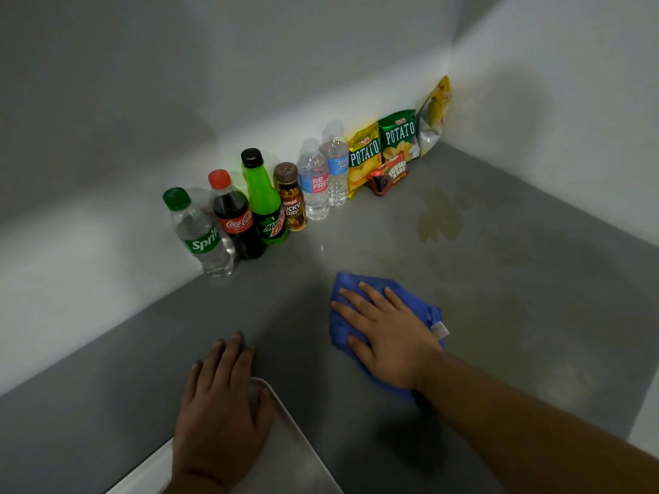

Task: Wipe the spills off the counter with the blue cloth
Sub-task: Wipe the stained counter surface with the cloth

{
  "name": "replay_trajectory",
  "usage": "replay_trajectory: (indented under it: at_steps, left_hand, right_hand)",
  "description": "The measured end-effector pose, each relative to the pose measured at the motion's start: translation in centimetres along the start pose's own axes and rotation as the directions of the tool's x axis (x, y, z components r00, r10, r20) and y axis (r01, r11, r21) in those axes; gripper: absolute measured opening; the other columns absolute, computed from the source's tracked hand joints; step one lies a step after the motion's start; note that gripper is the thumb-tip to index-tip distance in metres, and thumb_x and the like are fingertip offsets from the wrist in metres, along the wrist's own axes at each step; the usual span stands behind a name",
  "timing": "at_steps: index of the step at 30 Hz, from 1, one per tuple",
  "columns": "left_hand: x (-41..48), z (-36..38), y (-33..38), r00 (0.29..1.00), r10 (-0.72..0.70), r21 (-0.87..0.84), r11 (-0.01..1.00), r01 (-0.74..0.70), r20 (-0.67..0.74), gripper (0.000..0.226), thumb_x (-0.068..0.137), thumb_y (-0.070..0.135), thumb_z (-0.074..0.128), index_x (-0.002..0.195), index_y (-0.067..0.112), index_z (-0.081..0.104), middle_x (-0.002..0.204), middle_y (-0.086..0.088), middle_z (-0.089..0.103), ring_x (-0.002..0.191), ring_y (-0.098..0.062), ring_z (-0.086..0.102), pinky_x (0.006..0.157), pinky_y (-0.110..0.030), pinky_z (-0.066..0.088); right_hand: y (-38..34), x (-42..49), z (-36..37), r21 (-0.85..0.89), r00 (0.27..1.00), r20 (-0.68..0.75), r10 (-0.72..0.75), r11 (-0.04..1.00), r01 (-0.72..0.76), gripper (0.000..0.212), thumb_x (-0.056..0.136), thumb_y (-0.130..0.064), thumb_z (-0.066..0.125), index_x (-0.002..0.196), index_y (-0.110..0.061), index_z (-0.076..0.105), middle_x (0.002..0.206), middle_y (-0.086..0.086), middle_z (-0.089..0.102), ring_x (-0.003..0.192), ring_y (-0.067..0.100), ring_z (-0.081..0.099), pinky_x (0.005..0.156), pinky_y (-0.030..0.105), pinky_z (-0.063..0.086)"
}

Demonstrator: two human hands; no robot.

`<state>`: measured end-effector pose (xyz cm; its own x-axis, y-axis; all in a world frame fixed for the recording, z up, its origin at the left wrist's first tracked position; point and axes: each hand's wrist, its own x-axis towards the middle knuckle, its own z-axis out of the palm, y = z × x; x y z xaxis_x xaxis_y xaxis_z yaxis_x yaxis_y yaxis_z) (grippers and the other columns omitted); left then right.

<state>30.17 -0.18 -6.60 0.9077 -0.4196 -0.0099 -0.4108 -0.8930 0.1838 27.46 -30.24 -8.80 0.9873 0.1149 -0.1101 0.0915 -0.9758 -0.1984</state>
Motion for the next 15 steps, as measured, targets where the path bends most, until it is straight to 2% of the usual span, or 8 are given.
replay_trajectory:
  at_steps: [5, 7, 12, 15]
  left_hand:
    - [0.0, 0.0, 0.1, 1.0, -0.011, -0.009, 1.0, 0.011, 0.009, 0.073, 0.089, 0.054, 0.031, 0.147, 0.017, 0.054, 0.16, -0.006, 0.045, 0.149, -0.032, 0.041, 0.121, -0.056, 0.033]
    - [0.0, 0.1, 0.0, 1.0, -0.011, 0.0, 1.0, 0.011, 0.018, 0.073, 0.089, 0.055, 0.03, 0.148, 0.018, 0.052, 0.161, -0.005, 0.043, 0.15, -0.031, 0.039, 0.121, -0.056, 0.033]
    - [-0.1, 0.2, -0.2, 1.0, 0.011, 0.026, 1.0, -0.012, 0.025, 0.072, 0.091, 0.055, 0.032, 0.147, 0.014, 0.054, 0.16, -0.008, 0.044, 0.149, -0.032, 0.04, 0.119, -0.058, 0.036]
    - [-0.1, 0.3, -0.3, 1.0, 0.019, 0.02, 1.0, -0.019, 0.004, 0.071, 0.092, 0.053, 0.034, 0.146, 0.012, 0.055, 0.159, -0.009, 0.046, 0.148, -0.034, 0.043, 0.118, -0.059, 0.038]
  right_hand:
    - [-2.6, 6.3, -0.7, 0.017, 0.975, -0.029, 0.22, 0.976, -0.219, 0.066, 0.107, -0.054, 0.022, 0.166, -0.029, 0.008, 0.175, -0.003, -0.002, 0.16, 0.026, -0.01, 0.128, 0.052, -0.006]
    - [-4.2, 6.9, -0.4, 0.04, 0.969, -0.035, 0.246, 0.969, -0.244, 0.068, 0.107, -0.056, 0.025, 0.166, -0.027, 0.01, 0.175, -0.001, -0.002, 0.16, 0.028, -0.011, 0.128, 0.052, -0.007]
    - [-4.3, 0.9, 1.3, 0.045, 0.999, -0.022, -0.032, 0.998, 0.033, 0.068, 0.103, -0.06, 0.021, 0.165, -0.034, 0.013, 0.174, -0.008, 0.003, 0.16, 0.019, -0.009, 0.127, 0.045, -0.009]
    - [-1.7, 0.0, 1.1, 0.023, 0.999, -0.006, -0.05, 0.998, 0.05, 0.068, 0.103, -0.065, 0.018, 0.165, -0.039, 0.01, 0.173, -0.014, -0.001, 0.159, 0.014, -0.011, 0.127, 0.044, -0.009]
